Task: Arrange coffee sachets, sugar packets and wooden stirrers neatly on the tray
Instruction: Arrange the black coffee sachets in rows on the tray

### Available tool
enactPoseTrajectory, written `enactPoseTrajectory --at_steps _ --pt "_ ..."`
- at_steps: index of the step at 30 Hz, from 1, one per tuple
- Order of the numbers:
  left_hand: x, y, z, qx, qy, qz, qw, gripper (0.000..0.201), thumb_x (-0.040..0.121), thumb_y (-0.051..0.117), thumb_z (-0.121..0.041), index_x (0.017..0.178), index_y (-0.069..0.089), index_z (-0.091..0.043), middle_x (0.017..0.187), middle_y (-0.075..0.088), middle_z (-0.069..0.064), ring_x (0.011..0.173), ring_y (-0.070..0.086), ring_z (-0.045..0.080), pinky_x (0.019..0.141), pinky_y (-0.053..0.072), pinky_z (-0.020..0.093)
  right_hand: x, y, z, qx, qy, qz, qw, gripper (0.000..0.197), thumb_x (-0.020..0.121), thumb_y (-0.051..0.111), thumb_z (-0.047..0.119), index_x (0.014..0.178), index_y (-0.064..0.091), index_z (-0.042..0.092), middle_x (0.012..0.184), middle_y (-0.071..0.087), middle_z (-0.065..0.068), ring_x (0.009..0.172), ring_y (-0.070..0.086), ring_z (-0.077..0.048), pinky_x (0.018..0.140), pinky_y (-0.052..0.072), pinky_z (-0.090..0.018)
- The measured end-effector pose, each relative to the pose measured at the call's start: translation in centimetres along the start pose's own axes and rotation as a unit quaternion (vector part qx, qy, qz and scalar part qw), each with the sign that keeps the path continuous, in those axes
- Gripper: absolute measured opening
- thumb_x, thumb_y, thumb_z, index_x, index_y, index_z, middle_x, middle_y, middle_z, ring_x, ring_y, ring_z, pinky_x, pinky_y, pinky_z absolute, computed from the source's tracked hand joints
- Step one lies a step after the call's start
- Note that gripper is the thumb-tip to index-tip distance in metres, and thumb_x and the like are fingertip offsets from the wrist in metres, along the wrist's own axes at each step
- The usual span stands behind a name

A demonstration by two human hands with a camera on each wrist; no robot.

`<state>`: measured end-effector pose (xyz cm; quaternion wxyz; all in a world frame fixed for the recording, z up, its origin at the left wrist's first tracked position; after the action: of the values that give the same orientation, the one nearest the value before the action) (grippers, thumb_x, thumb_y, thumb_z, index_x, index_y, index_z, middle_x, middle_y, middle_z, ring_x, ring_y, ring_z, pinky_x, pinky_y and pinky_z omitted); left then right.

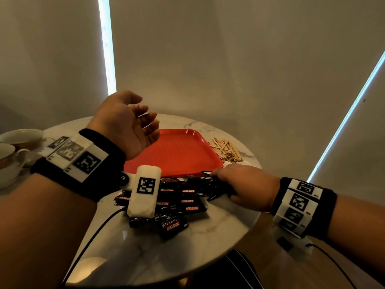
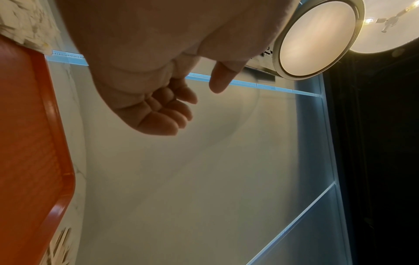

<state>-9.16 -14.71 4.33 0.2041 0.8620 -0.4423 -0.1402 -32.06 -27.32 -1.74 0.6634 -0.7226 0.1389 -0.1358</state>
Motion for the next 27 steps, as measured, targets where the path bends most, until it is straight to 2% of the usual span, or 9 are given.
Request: enactPoseTrajectory --at_steps 3,7,10,15,20,22,24,25,27 --pt "-0.4 0.2 0.2 0.007 -0.012 0.006 1.0 0.022 0.092 0.046 -0.033 0.077 0.05 -0.018 0.075 0.057 0.002 0.071 0.056 0.019 0.065 0.048 0.033 -0.3 -0.6 -0.3 0.007 -0.001 0.011 1.0 0.041 0.084 0.062 0.017 0.122 0.059 0.03 0.11 0.066 0.009 0.101 0.062 -0.012 0.086 0.055 -0.034" --pt "-0.6 0.3 0.4 0.013 -0.021 0.003 1.0 0.02 0.091 0.046 -0.032 0.077 0.05 -0.018 0.074 0.057 0.002 0.07 0.056 0.018 0.064 0.047 0.032 -1.1 -2.1 -0.9 0.004 0.009 0.023 1.0 0.049 0.085 0.063 0.015 0.132 0.057 0.031 0.118 0.065 0.011 0.108 0.06 -0.01 0.093 0.052 -0.031" --pt "-0.8 0.3 0.5 0.014 -0.026 0.002 1.0 0.02 0.09 0.047 -0.031 0.076 0.049 -0.018 0.074 0.057 0.002 0.069 0.056 0.018 0.064 0.046 0.033 -1.5 -3.8 -1.8 0.021 0.034 0.023 0.999 0.051 0.084 0.062 0.013 0.131 0.057 0.033 0.115 0.066 0.013 0.103 0.061 -0.009 0.087 0.052 -0.028" --pt "-1.2 0.6 0.7 0.02 -0.048 0.011 0.999 0.016 0.088 0.051 -0.03 0.079 0.05 -0.016 0.078 0.057 0.005 0.068 0.056 0.019 0.058 0.05 0.03 -1.6 -6.8 -3.5 0.048 0.062 -0.019 0.997 0.053 0.081 0.066 0.012 0.128 0.06 0.034 0.109 0.068 0.014 0.097 0.063 -0.008 0.085 0.053 -0.031" --pt "-1.8 1.5 1.1 0.025 -0.063 0.021 0.997 0.017 0.09 0.049 -0.029 0.081 0.049 -0.015 0.075 0.055 0.006 0.065 0.054 0.02 0.061 0.046 0.031 -1.3 -8.3 -3.5 0.079 0.066 -0.059 0.993 0.052 0.083 0.069 0.01 0.13 0.061 0.028 0.11 0.068 0.012 0.097 0.062 -0.007 0.082 0.049 -0.022" --pt "-2.0 2.1 1.6 0.035 -0.087 0.037 0.995 0.018 0.09 0.05 -0.032 0.088 0.051 -0.013 0.074 0.055 0.007 0.065 0.055 0.021 0.062 0.047 0.032 -0.9 -8.8 -3.2 0.097 0.07 -0.105 0.987 0.05 0.084 0.069 0.012 0.131 0.06 0.026 0.109 0.067 0.01 0.096 0.063 -0.009 0.079 0.049 -0.022" --pt "-2.2 2.7 2.3 0.056 -0.127 0.068 0.988 0.037 0.091 0.052 -0.04 0.107 0.054 -0.007 0.083 0.061 0.011 0.074 0.06 0.024 0.066 0.05 0.034 -0.3 -9.4 -2.4 0.129 0.077 -0.18 0.972 0.045 0.087 0.068 0.013 0.13 0.059 0.025 0.101 0.064 0.014 0.088 0.061 -0.002 0.069 0.046 -0.014" --pt "-2.2 3.2 2.7 0.063 -0.149 0.092 0.982 0.054 0.09 0.055 -0.047 0.122 0.053 -0.003 0.096 0.066 0.016 0.084 0.064 0.028 0.071 0.052 0.036 0.1 -9.8 -1.8 0.152 0.077 -0.222 0.96 0.046 0.088 0.067 0.012 0.132 0.057 0.024 0.099 0.062 0.018 0.085 0.059 0.002 0.066 0.044 -0.009" --pt "-2.5 4.3 3.5 0.045 -0.191 0.142 0.97 0.094 0.08 0.061 -0.063 0.145 0.038 0.003 0.125 0.062 0.029 0.111 0.064 0.038 0.086 0.054 0.045 1.2 -10.2 0.1 0.194 0.051 -0.298 0.933 0.051 0.087 0.067 0.009 0.135 0.056 0.021 0.104 0.062 0.019 0.086 0.06 0.003 0.072 0.043 -0.003"
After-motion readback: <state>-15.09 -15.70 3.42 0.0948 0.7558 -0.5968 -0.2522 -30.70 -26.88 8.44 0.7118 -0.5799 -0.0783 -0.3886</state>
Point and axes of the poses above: each hand's wrist, its own x-axis towards the middle knuckle, its own y-axis out of the palm, z = x × y, the point moved 3 cm from there along x, towards the middle knuckle
